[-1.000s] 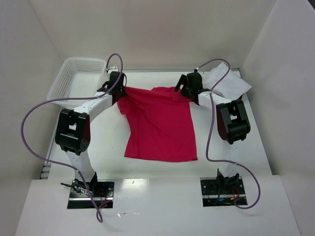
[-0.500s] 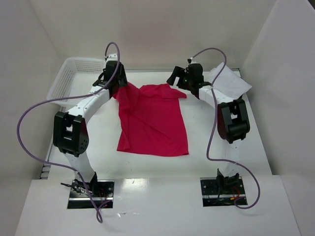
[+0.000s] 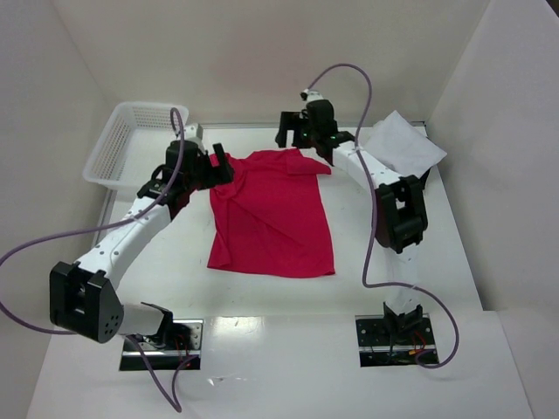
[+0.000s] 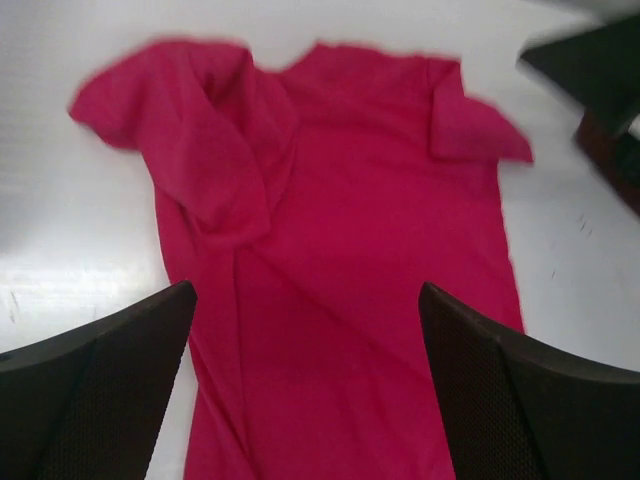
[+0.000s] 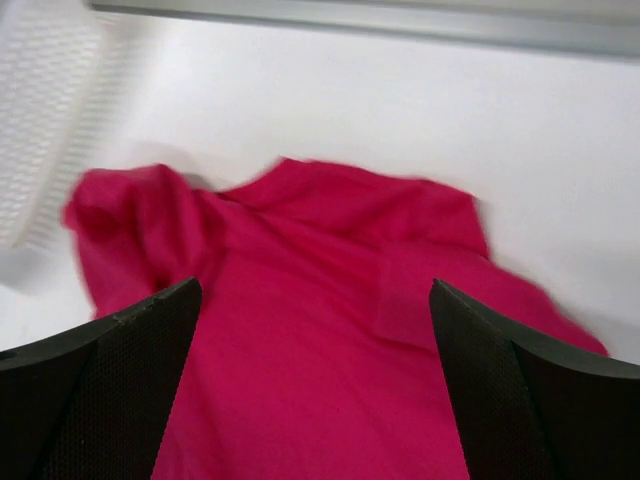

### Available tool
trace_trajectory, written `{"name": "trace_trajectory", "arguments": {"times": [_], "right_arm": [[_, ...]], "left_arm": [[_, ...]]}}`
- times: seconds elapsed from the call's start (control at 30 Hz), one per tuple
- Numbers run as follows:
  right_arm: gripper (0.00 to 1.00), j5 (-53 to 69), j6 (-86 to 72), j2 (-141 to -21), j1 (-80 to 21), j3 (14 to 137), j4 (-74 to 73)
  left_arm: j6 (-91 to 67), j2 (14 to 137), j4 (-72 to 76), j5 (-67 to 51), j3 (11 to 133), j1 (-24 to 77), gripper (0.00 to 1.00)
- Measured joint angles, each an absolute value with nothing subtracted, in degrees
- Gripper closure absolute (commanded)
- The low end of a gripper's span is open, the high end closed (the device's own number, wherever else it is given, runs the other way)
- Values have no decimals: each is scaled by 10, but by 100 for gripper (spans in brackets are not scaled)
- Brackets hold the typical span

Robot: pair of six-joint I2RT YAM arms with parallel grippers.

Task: Fold and stack the t-shirts
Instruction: Flatten out the tshirt

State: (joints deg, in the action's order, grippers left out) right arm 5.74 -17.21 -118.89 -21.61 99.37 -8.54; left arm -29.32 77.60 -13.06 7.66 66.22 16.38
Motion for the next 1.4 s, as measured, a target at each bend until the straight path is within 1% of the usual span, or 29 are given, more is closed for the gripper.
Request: {"name": "trace_trajectory", "arguments": {"times": [0.1, 0.2, 0.33, 0.37, 0.4, 0.43, 0.57, 0.7, 0.8, 0.97, 1.2, 1.27, 1.4], "right_arm": [[0, 43, -146, -1207, -264, 1059, -98], [0, 53, -133, -1240, -307, 1134, -110], [0, 65, -125, -1286, -345, 1195, -123], [0, 65, -125, -1317, -362, 1217, -132], [4, 66, -124, -1328, -367, 1220, -136], [6, 66, -124, -1337, -371, 1220, -143], [6, 59, -121, -1407, -401, 1278, -186], [6, 43, -121, -1437, -425, 1280, -220], [6, 17, -129, -1438, -436, 1277, -233], [6, -25, -162, -1402, -426, 1211, -213], [6, -69, -188, -1338, -359, 1139, -197], [9, -83, -191, -1326, -337, 1132, -198], [11, -111, -197, -1320, -296, 1129, -203]], "left_arm": [[-328, 759, -128, 46, 585, 170, 1], [-356, 743, -147, 44, 525, 172, 1], [-381, 709, -164, 58, 506, 175, 1], [-386, 702, -163, 62, 505, 175, 1], [-394, 698, -161, 66, 504, 175, 1], [-396, 698, -159, 68, 502, 175, 1], [-411, 700, -157, 74, 481, 175, 1], [-414, 700, -161, 73, 470, 175, 1], [-411, 703, -161, 65, 465, 175, 1], [-403, 706, -145, 29, 465, 175, 1], [-383, 716, -126, -24, 465, 182, 1], [-377, 723, -121, -33, 465, 193, 1], [-373, 759, -117, -45, 476, 230, 1]]}}
